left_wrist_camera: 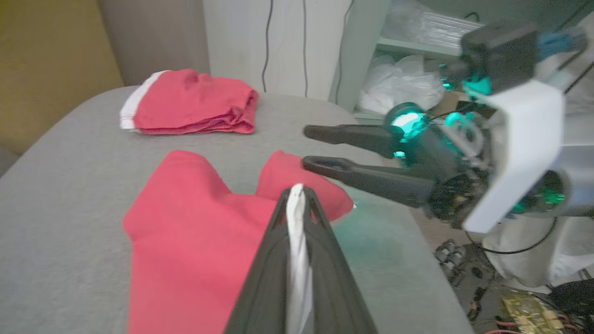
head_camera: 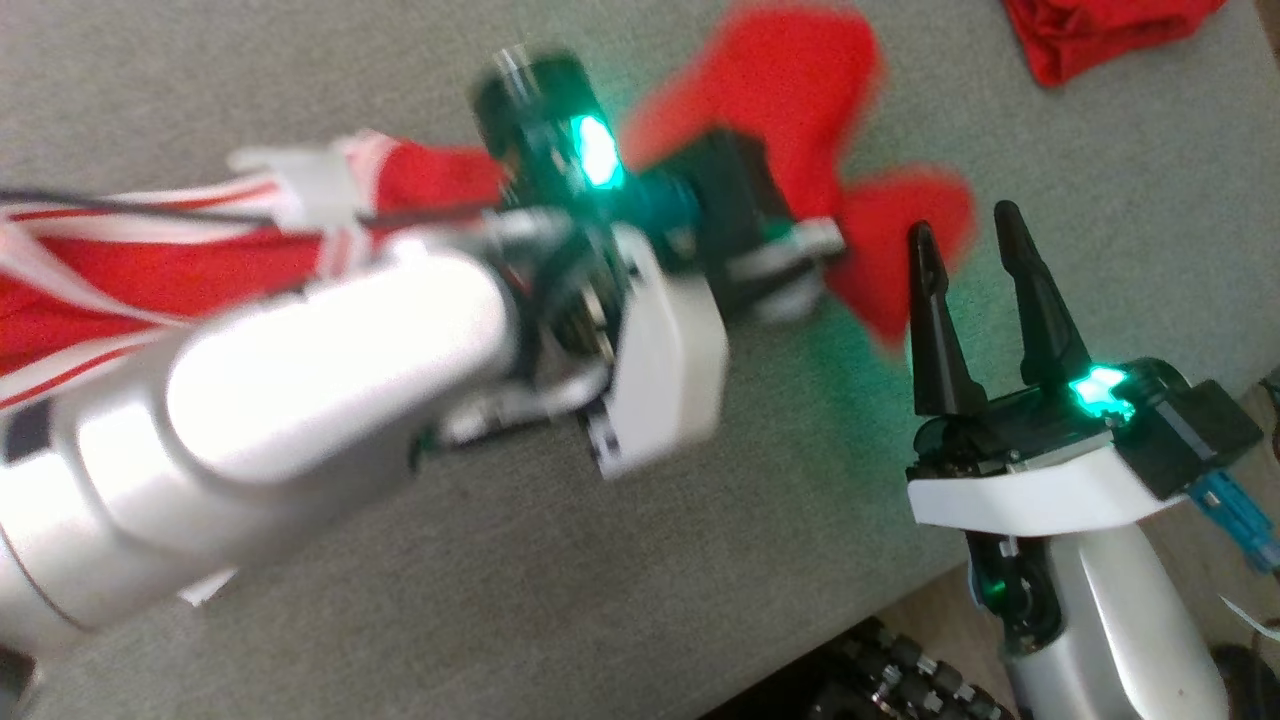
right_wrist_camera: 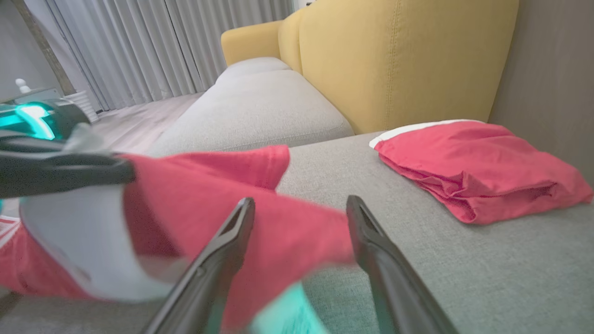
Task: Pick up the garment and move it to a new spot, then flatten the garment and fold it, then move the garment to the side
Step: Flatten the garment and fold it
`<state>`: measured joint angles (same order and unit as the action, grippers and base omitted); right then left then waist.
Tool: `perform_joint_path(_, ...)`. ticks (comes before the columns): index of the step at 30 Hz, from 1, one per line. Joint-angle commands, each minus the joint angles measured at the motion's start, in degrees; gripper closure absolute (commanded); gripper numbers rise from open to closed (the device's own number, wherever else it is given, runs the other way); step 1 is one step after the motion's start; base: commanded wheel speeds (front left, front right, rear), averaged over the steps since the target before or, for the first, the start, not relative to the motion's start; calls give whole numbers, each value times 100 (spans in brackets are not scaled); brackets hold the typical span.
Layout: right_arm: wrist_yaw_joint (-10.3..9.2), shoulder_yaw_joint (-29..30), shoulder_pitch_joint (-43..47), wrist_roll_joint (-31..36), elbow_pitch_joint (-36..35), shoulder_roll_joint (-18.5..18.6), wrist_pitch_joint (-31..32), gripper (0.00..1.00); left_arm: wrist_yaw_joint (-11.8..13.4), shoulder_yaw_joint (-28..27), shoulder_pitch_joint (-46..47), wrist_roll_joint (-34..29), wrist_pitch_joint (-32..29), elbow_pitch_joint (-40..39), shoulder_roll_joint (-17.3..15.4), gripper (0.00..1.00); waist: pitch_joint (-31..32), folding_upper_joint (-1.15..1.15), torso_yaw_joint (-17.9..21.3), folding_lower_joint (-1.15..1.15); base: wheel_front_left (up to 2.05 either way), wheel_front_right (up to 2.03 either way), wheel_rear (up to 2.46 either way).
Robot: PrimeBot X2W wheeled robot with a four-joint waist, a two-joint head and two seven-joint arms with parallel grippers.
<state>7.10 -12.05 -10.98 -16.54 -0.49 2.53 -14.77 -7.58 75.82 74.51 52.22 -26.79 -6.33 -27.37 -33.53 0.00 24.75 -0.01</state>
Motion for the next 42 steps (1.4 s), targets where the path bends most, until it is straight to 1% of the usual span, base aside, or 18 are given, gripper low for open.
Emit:
perform_joint_path(1, 39, -56, 118, 37, -141, 34, -23, 0, 9, -247, 70, 16, -43, -262, 25, 100, 185, 0, -92, 1, 0, 0, 0)
perform_joint_path(4, 39, 3, 191, 110, -124, 34, -23, 0, 9, -247, -283, 29, -103, -622, 125, 100, 326, 0, -166, 1, 0, 0, 0)
perform_joint_path(6, 39, 39, 226, 147, -128, 34, -23, 0, 9, -247, -531, -211, -228, -751, 161, 100, 369, 0, -211, 1, 0, 0, 0)
perform_joint_path(9, 39, 48, 247, 192, -148, 34, -23, 0, 9, -247, -976, -1044, -318, -772, 163, 100, 385, 0, -266, 1, 0, 0, 0)
perform_joint_path(11, 39, 72, 259, 212, -151, 34, -23, 0, 9, -247, -1317, -1720, 35, -574, 166, 100, 401, 0, -315, 1, 0, 0, 0)
perform_joint_path(12, 39, 92, 271, 224, -151, 34, -23, 0, 9, -247, -1496, -2011, 306, -396, 178, 91, 420, 0, -348, 1, 0, 0, 0)
perform_joint_path(13, 39, 123, 293, 239, -150, 34, -23, 0, 9, -247, -1657, -2277, 648, -140, 200, 55, 447, 0, -393, 1, 0, 0, 0)
perform_joint_path(14, 39, 157, 320, 257, -150, 34, -23, 0, 9, -247, -1817, -2477, 975, 124, 253, 0, 472, 0, -442, 1, 0, 0, 0)
perform_joint_path(15, 39, 212, 379, 295, -144, 34, -23, 0, 9, -247, -2068, -2804, 1473, 631, 382, 0, 526, 0, -548, 1, 0, 0, 0)
perform_joint_path(17, 39, 240, 433, 336, -139, 34, -23, 0, 9, -247, -2261, -3052, 1800, 1031, 506, 0, 586, 0, -647, 1, 0, 0, 0)
perform_joint_path(21, 39, 281, 505, 393, -116, 34, -23, 0, 9, -247, -2488, -3418, 2256, 1571, 715, 0, 717, 0, -825, 1, 0, 0, 0)
perform_joint_path(25, 39, 258, 539, 429, -108, 34, -23, 0, 9, -247, -2533, -3609, 2534, 1910, 856, 0, 822, 0, -919, 1, 0, 0, 0)
perform_joint_path(28, 39, 259, 567, 450, -108, 34, -23, 0, 9, -247, -2520, -3652, 2678, 2033, 939, 0, 880, 0, -946, 1, 0, 0, 0)
perform_joint_path(31, 39, 272, 608, 475, -115, 34, -23, 0, 9, -247, -2494, -3696, 2733, 2089, 950, 0, 927, 0, -957, 1, 0, 0, 0)
perform_joint_path(37, 39, 296, 690, 501, -118, 34, -23, 0, 30, -247, -2507, -3765, 2659, 1993, 805, 0, 989, 0, -944, 1, 0, 0, 0)
perform_joint_path(42, 39, 271, 721, 491, -124, 34, -23, 0, 129, -249, -2538, -3797, 2512, 1633, 610, 0, 1004, 0, -942, 1, 0, 0, 0)
